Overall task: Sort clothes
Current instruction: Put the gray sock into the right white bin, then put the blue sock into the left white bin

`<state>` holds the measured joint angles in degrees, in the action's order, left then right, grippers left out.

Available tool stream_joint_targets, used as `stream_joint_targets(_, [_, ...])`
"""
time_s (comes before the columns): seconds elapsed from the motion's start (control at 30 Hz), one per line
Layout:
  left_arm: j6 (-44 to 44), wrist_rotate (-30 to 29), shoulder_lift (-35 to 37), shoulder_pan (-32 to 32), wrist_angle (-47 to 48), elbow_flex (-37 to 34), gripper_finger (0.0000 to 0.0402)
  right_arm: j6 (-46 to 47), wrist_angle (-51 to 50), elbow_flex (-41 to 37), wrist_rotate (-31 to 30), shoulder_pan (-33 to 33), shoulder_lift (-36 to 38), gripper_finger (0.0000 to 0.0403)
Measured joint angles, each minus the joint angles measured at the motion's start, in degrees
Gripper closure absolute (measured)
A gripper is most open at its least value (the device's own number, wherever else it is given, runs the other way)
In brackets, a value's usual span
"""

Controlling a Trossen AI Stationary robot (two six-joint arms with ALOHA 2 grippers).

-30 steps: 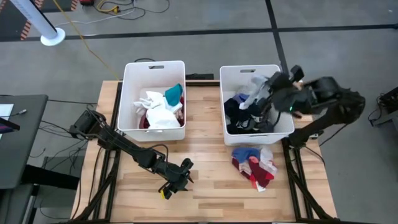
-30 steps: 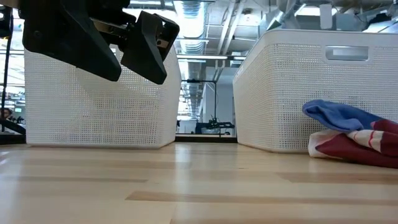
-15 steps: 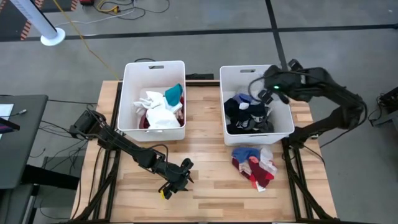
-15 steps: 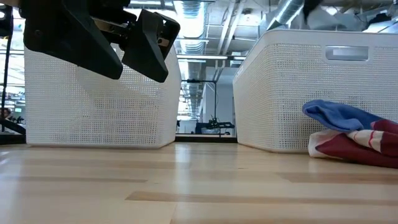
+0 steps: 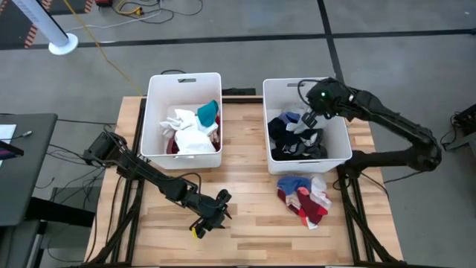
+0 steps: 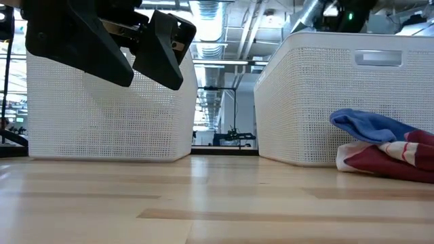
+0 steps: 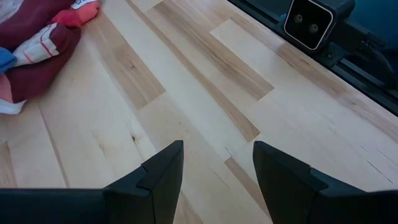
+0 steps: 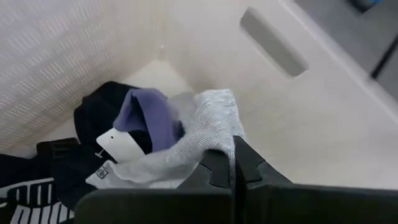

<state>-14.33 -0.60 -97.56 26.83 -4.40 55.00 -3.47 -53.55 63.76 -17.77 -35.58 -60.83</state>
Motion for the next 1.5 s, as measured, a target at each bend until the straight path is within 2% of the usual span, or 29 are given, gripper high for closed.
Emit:
stream_joint_targets(0.1, [0.0, 0.0, 0.0, 0.0, 0.0, 0.0, 0.0214, -0.9, 4.4, -4.6, 6.0, -3.5, 0.0, 0.0402])
stream_joint_targets(0.17, [0.0, 0.0, 0.0, -0.2, -0.1, 0.0, 0.0214, -1.2, 7.0, -7.4, 7.4, -4.8, -0.6, 0.0402])
stream_joint_targets(0.5, [0.5, 0.0, 0.0, -1.2, -0.1, 0.0, 0.0214, -0.2, 15.6, -16.1, 7.5, -8.3, -7.2, 0.0399])
stream_joint_targets(0.73, [0.5, 0.0, 0.0, -1.2, -0.1, 0.0, 0.0214, 1.8, 16.0, -16.9, 8.1, -9.5, -12.4, 0.0374])
stream_joint_targets(0.9, [0.5, 0.0, 0.0, -1.5, -0.1, 0.0, 0.0214, 3.5, 16.6, -16.9, 10.1, -9.4, -12.9, 0.0350])
stream_joint_targets(1.2, [1.5, 0.0, 0.0, -1.5, 0.4, 0.0, 0.0214, 4.2, 16.6, -16.9, 10.5, -8.7, -6.8, 0.0297])
stream_joint_targets(1.5, [1.6, 0.0, 0.0, -1.6, 0.4, 0.0, 0.0214, 7.4, 16.3, -16.9, 10.5, -4.2, 3.4, 0.0203])
